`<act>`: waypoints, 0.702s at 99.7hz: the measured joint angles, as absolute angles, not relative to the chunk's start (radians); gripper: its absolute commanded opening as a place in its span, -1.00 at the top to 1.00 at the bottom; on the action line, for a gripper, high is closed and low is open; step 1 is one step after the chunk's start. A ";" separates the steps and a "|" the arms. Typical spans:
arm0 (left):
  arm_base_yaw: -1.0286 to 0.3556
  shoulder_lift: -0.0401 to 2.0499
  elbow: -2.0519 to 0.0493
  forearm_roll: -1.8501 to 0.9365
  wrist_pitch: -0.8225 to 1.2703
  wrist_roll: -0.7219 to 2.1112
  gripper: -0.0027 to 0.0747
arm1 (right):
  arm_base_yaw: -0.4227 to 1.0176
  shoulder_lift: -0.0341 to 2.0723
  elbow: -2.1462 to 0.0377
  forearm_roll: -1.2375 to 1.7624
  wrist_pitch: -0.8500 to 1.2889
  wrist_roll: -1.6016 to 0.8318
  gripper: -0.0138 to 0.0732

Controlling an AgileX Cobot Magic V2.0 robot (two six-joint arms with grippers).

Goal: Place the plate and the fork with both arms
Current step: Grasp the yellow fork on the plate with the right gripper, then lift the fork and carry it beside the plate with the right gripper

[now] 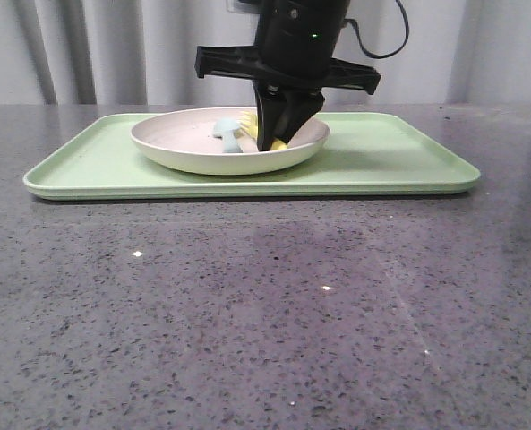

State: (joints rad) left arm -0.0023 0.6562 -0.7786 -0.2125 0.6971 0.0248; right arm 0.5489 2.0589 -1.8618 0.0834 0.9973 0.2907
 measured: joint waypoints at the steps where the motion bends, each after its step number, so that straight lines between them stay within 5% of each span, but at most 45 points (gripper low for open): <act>1: -0.002 0.656 -0.779 -0.212 0.697 0.025 0.09 | 0.549 2.059 -1.862 0.083 0.997 0.291 0.84; 70: -0.002 0.656 -0.779 -0.212 0.697 0.025 0.10 | 0.458 1.937 -1.962 0.075 1.223 0.289 0.84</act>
State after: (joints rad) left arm -0.0023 0.6562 -0.7786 -0.2116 0.6971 0.0248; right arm 0.4579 1.9369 -1.9619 0.0749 1.2229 0.2886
